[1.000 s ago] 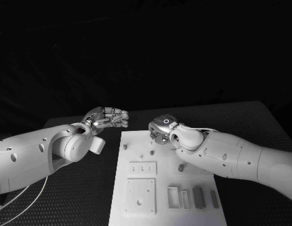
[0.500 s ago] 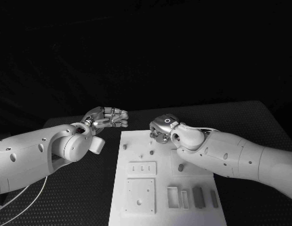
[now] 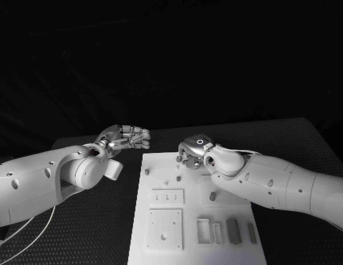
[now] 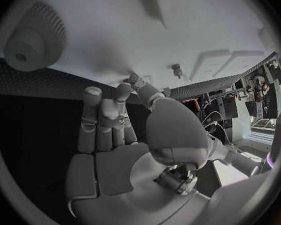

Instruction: Assemble the parts on the task board

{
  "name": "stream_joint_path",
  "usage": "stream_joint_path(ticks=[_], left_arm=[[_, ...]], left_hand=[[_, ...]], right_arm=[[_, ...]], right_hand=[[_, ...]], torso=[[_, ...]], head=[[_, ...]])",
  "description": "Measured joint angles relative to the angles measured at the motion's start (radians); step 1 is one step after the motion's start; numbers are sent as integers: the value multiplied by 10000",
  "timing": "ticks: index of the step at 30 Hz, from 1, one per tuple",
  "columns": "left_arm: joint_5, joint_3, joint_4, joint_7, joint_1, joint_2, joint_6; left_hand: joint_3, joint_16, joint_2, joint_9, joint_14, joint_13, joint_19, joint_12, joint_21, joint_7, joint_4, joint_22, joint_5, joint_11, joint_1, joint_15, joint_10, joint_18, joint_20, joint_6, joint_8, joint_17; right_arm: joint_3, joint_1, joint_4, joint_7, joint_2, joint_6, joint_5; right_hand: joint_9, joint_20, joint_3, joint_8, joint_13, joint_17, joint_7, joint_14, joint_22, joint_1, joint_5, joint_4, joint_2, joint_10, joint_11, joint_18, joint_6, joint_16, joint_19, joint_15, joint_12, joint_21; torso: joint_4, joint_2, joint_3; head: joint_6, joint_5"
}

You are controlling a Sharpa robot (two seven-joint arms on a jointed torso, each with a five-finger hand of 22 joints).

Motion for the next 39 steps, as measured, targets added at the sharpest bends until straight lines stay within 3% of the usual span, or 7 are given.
stream_joint_path(ticks=[7, 13, 21, 27, 33, 39], left_arm=[[2, 0, 3, 0, 1, -97, 0], [3, 0, 2, 4, 21, -131, -4], [3, 4, 11, 19, 64, -196, -8], [3, 8, 16, 22, 76, -183, -7], [3, 7, 20, 22, 77, -203, -7], [4, 7, 31, 22, 77, -197, -7]], left_hand=[[0, 0, 0, 0, 0, 0, 0, 0, 0, 0, 0, 0, 0, 0, 0, 0, 0, -47, 0, 0, 0, 6], [-28, 0, 0, 1, 0, 1, 0, 0, 0, 0, -28, 1, 0, -24, 0, 0, 24, -48, 0, 0, 0, 13], [-28, 0, 0, 1, 0, 2, 0, 0, -37, 0, -28, 1, 0, -36, 0, 0, 36, -50, 0, 0, 0, 17], [-28, 0, 0, 1, 0, 2, 0, 0, -38, 0, -28, 1, 0, -36, 0, 0, 36, -51, 0, 0, 0, 16], [-28, -12, 0, 1, 0, 3, 0, 0, -37, 0, -28, -7, 0, -36, 0, 0, 36, -52, 0, 0, 0, 15], [-28, -37, 0, 1, 0, 3, 0, 0, -38, 0, -28, -7, 0, -36, 0, 0, 36, -53, 0, 0, 0, 15]], right_arm=[[23, 95, 816, 26, -759, -179, 209], [289, 459, 1723, 156, -1600, -138, 768], [512, 901, 2266, 402, -2542, 320, 1567], [544, 984, 2417, 537, -2970, 767, 1945], [532, 975, 2195, 663, -3017, 1398, 2173], [493, 956, 1752, 729, -2848, 1740, 2207]], right_hand=[[0, -24, 0, 1, 30, 0, -1, 3, 0, 0, 0, 0, 0, 0, 0, -1, 1, 0, 58, 3, -7, 0], [0, -38, 0, 1, 73, 0, -3, 16, 0, -133, -1, 0, -133, 36, 35, -1, 3, 0, 76, 16, -7, 0], [-10, -36, -2, -3, 116, -5, 5, 14, 0, -393, -1, 57, -540, 36, 36, 0, -5, 0, 77, 20, -7, 0], [-46, -22, 71, -91, 148, -14, 68, -37, 0, -655, -1, 266, -931, -5, 77, 0, -140, 0, 91, 71, -47, -1], [-119, -19, 459, -310, 263, -22, 198, -150, 0, -847, -1, 818, -1582, -129, 199, -4, -595, 0, 89, 185, -87, -42], [-130, -24, 605, -375, 360, -22, 234, -194, 0, -816, -2, 1020, -1660, -182, 250, -8, -736, 0, 49, 228, -87, -42]], torso=[[-23, -1, 0], [-44, -8, 11], [-135, -23, 24], [-171, -28, 30], [-157, -28, 35], [-163, -27, 42]], head=[[76, -29], [210, -120], [302, -187], [319, -221], [294, -255], [279, -263]])
